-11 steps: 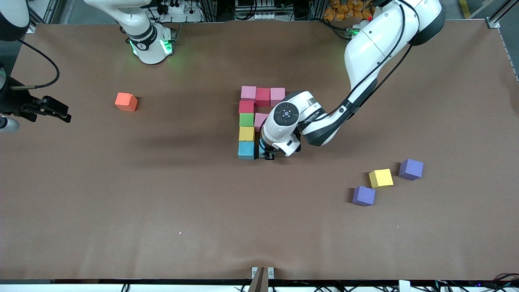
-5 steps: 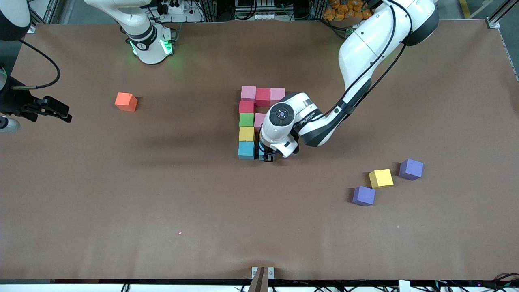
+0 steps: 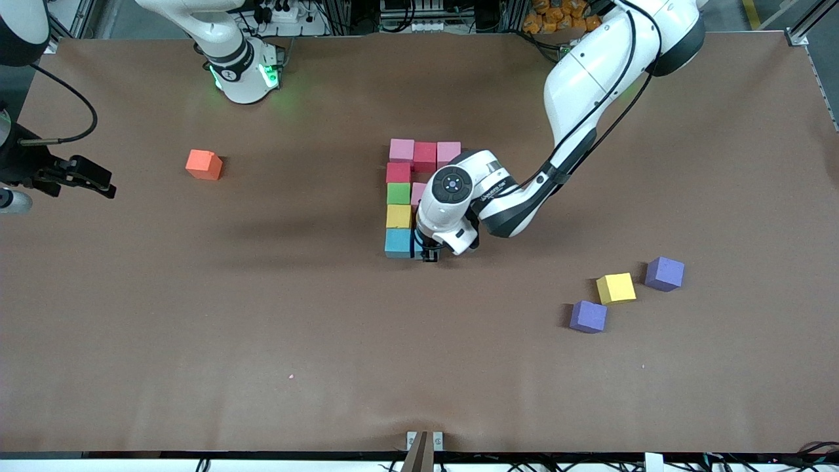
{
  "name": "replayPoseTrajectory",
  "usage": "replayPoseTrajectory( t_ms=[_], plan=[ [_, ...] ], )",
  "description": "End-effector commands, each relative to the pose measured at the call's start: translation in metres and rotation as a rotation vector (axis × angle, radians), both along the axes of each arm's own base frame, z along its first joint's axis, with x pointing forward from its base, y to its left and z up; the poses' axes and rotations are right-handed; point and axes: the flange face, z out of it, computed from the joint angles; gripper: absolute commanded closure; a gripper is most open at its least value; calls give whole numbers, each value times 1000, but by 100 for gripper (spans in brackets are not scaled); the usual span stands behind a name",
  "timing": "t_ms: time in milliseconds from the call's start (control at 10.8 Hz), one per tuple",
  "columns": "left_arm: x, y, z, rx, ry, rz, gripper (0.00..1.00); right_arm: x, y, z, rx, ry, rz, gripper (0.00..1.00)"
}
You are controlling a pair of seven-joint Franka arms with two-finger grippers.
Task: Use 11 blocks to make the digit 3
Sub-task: 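Lower the cyan cube beside the placed cyan cube and open the left gripper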
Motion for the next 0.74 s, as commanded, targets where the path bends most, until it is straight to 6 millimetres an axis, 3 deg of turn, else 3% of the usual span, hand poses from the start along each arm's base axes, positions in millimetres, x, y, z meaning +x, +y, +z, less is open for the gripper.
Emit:
replayPoseTrajectory(
  t_ms=[0,186,558,651],
  plan=[
    [2,-6,0,-15,2,7,97,0,3,9,-11,-22,10,0],
    [-1,-9,-2,-14,5,1,92,1,1,11,-10,-41,10,0],
    [0,-11,-3,-21,2,3,91,2,9,12,-37,-40,32,0],
    [0,-11,-3,-21,1,2,75,0,8,16,-46,-46,25,0]
  ],
)
